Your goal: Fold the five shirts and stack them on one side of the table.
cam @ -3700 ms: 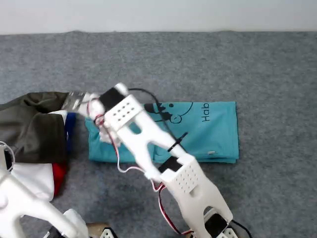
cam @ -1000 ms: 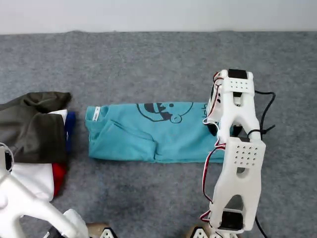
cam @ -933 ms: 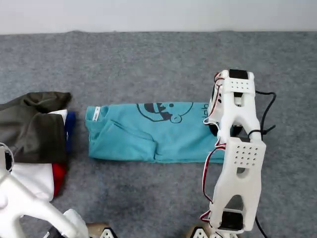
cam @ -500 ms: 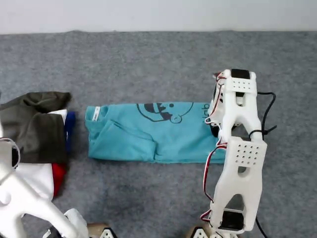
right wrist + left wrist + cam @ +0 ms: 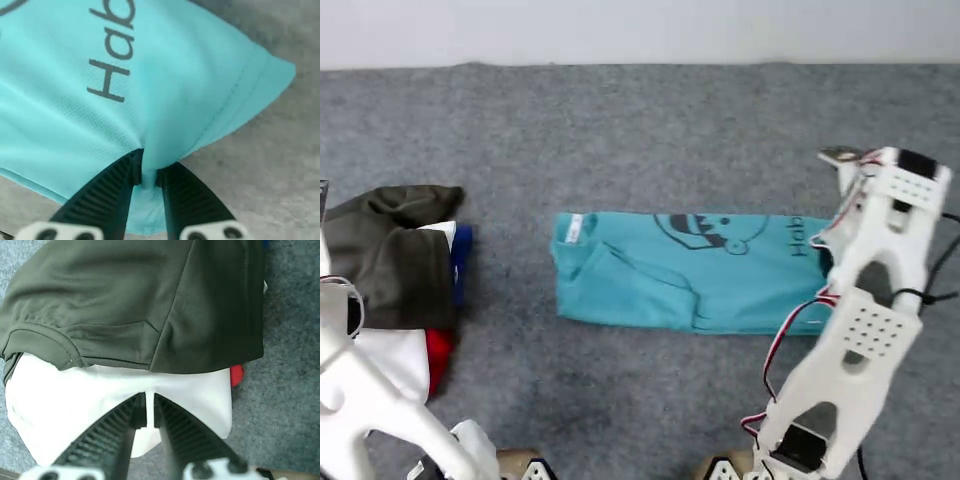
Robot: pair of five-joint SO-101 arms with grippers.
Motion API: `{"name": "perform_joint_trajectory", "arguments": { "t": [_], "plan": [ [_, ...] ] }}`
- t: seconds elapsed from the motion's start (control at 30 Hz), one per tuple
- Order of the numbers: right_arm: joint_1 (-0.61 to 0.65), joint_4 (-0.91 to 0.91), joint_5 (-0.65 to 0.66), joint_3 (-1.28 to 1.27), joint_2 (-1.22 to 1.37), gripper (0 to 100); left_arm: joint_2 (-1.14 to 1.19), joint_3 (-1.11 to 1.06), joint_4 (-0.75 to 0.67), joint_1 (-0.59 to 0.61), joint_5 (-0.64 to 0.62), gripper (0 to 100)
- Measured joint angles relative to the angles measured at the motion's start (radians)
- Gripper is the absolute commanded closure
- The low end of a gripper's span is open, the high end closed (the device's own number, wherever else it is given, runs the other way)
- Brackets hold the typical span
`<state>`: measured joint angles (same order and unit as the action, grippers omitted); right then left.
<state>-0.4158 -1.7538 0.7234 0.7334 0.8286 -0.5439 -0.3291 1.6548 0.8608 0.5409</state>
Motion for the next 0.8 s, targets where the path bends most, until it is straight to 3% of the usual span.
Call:
{"name": "perform_joint_trajectory", "arguments": {
  "t": [0.13, 0.33, 0.8],
  "plan": [
    [-0.034, 0.000, 0.015, 0.040, -0.012, 98.9, 0.000, 0.000, 0.000, 0.000, 0.000, 96],
    [0.026, 0.000, 0.018, 0.040, -0.137, 98.9, 0.000, 0.000, 0.000, 0.000, 0.000, 96],
    [0.529, -0.002, -0.015, -0.164, -0.572, 98.8, 0.000, 0.000, 0.006, 0.000, 0.000, 96]
  ]
}}
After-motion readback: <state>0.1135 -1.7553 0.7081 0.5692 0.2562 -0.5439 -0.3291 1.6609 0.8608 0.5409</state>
